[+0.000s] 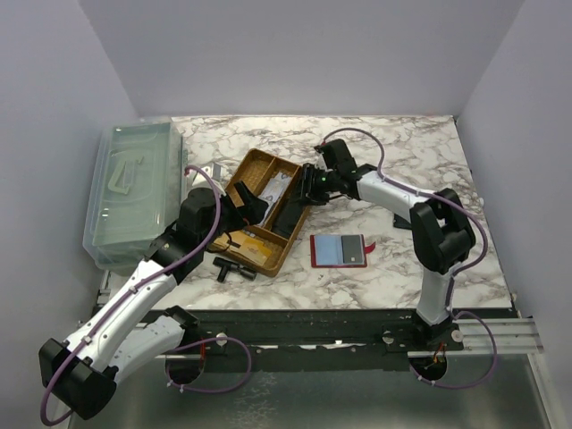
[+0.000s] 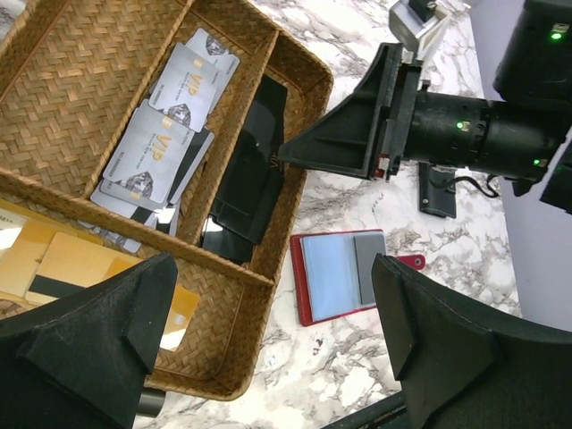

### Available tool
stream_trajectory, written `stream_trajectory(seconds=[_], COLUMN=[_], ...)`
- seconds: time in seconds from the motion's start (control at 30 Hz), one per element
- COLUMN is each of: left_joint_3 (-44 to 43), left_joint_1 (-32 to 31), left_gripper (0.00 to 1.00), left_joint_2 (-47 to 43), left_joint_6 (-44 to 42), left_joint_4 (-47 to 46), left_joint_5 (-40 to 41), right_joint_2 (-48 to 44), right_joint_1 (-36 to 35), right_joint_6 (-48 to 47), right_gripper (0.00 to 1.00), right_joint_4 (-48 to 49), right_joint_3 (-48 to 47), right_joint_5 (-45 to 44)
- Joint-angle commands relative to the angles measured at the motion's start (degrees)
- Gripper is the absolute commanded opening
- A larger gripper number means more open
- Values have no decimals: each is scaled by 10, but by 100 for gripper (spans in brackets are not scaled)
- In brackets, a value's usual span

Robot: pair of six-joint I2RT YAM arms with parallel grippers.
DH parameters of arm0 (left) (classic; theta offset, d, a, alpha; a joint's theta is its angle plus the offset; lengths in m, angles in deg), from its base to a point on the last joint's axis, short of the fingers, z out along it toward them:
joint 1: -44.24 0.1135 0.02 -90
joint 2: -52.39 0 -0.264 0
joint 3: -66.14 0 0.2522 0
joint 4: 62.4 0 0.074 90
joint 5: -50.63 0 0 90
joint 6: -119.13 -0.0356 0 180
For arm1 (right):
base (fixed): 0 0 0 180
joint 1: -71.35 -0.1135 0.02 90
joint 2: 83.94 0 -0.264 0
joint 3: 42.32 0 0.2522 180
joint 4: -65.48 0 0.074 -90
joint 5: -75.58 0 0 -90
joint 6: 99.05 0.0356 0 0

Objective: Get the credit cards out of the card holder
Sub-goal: Place the credit card in the storage box, then open the card holder at the center of the board.

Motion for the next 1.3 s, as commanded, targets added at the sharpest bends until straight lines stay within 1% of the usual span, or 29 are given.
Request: stream_trajectory(seconds=[0.0, 0.07, 0.1, 0.13, 0.2, 0.23, 0.27, 0.33, 0.4, 0.47, 0.53, 0.57, 0.63, 0.7, 0.83, 0.97, 1.1, 1.27], left_joint_3=[-2, 5, 9, 13, 25, 32, 38, 47, 49, 43, 31, 21, -7, -36, -91, -162, -225, -273], left_joint_1=[3, 4, 5, 5, 10, 13, 18, 24, 25, 25, 25, 25, 24, 19, -6, -47, -75, -82], left_gripper=[99, 99, 99, 99, 99, 99, 99, 99, 99, 99, 99, 99, 98, 98, 98, 97, 95, 92], left_joint_2=[9, 16, 21, 26, 42, 49, 60, 86, 122, 160, 197, 216, 256, 297, 364, 439, 505, 559], left_joint_6=[-6, -4, 3, 16, 48, 57, 68, 95, 120, 134, 142, 140, 133, 124, 101, 60, 39, 29], left_joint_4=[-49, -80, -97, -113, -154, -180, -212, -271, -311, -340, -363, -367, -369, -367, -343, -282, -229, -187], left_joint_5=[-26, -53, -60, -75, -96, -116, -137, -177, -205, -230, -252, -264, -290, -312, -318, -306, -300, -307], right_joint_2=[-58, -75, -82, -88, -108, -122, -141, -181, -213, -243, -273, -284, -295, -293, -272, -224, -174, -153], right_joint_1=[4, 14, 21, 29, 58, 79, 103, 153, 200, 248, 313, 353, 418, 459, 468, 468, 467, 447], right_joint_6=[-96, -136, -169, -208, -315, -366, -399, -461, -514, -539, -540, -540, -541, -545, -557, -580, -594, -593], right_gripper=[47, 47, 47, 47, 48, 48, 47, 47, 50, 54, 54, 56, 57, 58, 58, 57, 54, 52], right_joint_4=[-52, -58, -63, -71, -93, -103, -104, -108, -128, -138, -129, -126, -125, -128, -124, -137, -151, -138], right_joint_3=[-13, -15, -17, -20, -16, -5, 15, 55, 88, 123, 164, 179, 202, 213, 208, 181, 164, 167], right_joint_5=[-18, 22, 60, 108, 249, 301, 336, 362, 348, 322, 319, 320, 315, 282, 159, 62, 21, -21])
